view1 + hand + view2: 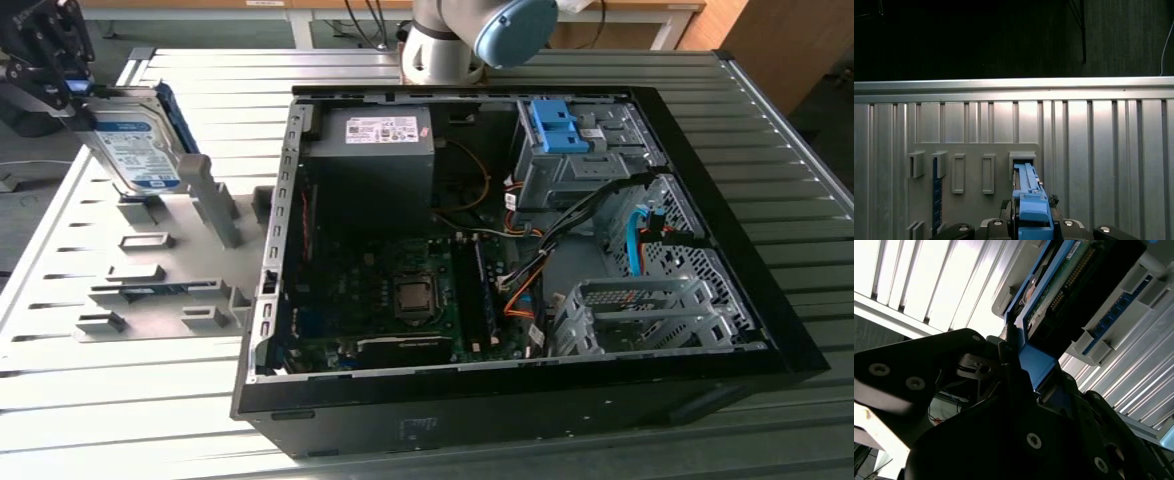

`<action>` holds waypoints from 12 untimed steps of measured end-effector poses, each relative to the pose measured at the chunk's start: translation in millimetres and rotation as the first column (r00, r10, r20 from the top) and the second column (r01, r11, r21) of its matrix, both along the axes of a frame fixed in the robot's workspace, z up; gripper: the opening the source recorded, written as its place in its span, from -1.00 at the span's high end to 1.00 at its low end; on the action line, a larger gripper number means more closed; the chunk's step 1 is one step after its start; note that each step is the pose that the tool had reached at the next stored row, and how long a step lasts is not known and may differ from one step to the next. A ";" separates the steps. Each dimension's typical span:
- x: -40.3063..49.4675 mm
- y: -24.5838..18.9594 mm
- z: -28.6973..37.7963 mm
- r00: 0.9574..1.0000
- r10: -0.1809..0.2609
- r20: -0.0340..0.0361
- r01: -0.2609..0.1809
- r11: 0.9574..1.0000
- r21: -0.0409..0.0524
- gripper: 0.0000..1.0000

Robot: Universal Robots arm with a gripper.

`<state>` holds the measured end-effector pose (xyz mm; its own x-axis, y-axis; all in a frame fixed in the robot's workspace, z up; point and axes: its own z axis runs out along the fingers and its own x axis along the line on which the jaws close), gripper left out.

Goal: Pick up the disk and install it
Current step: 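Pick up the disk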

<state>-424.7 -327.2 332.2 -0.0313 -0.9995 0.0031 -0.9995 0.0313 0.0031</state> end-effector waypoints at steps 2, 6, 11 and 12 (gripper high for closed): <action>0.0 0.0 0.4 1.000 0.000 0.000 0.000 1.000 0.000 0.27; 0.0 0.0 1.0 1.000 0.000 0.000 0.000 1.000 0.000 0.27; 0.0 0.0 2.5 1.000 0.000 0.000 0.000 1.000 0.000 0.27; 0.0 0.0 3.1 1.000 0.000 0.000 0.000 1.000 0.000 0.27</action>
<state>-424.7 -327.2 335.3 -0.0313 -0.9995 0.0032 -0.9995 0.0313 0.0032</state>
